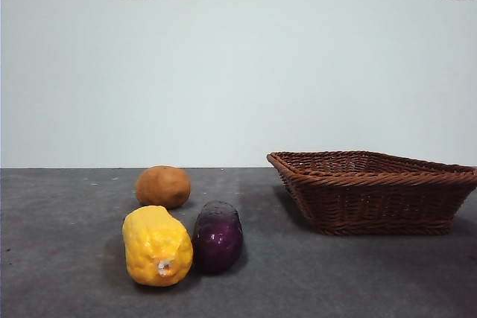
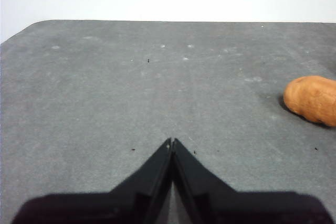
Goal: Help me put the vegetables on the table into the basket
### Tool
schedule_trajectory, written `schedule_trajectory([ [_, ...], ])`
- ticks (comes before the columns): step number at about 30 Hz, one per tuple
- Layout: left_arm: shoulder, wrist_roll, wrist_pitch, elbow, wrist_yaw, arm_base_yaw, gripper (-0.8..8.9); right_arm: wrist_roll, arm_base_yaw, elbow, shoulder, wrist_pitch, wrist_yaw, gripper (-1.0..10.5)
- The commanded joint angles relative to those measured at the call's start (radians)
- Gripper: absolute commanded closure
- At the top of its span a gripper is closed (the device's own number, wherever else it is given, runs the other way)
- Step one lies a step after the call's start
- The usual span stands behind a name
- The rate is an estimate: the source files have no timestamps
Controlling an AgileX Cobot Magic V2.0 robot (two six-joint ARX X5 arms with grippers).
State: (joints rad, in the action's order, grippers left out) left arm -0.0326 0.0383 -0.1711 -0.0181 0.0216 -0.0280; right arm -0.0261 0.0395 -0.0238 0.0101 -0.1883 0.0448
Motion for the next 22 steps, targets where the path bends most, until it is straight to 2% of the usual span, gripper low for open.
schedule_trajectory([
  [1,0.000,0.006,0.008,0.011,-0.003,-0.003,8.17,0.004,0.001,0.009,-0.002,0.003,0.000,9.5],
  [22,0.000,0.013,0.008,0.011,-0.003,-0.003,8.17,0.000,0.001,0.009,-0.002,0.002,-0.011,9.5],
])
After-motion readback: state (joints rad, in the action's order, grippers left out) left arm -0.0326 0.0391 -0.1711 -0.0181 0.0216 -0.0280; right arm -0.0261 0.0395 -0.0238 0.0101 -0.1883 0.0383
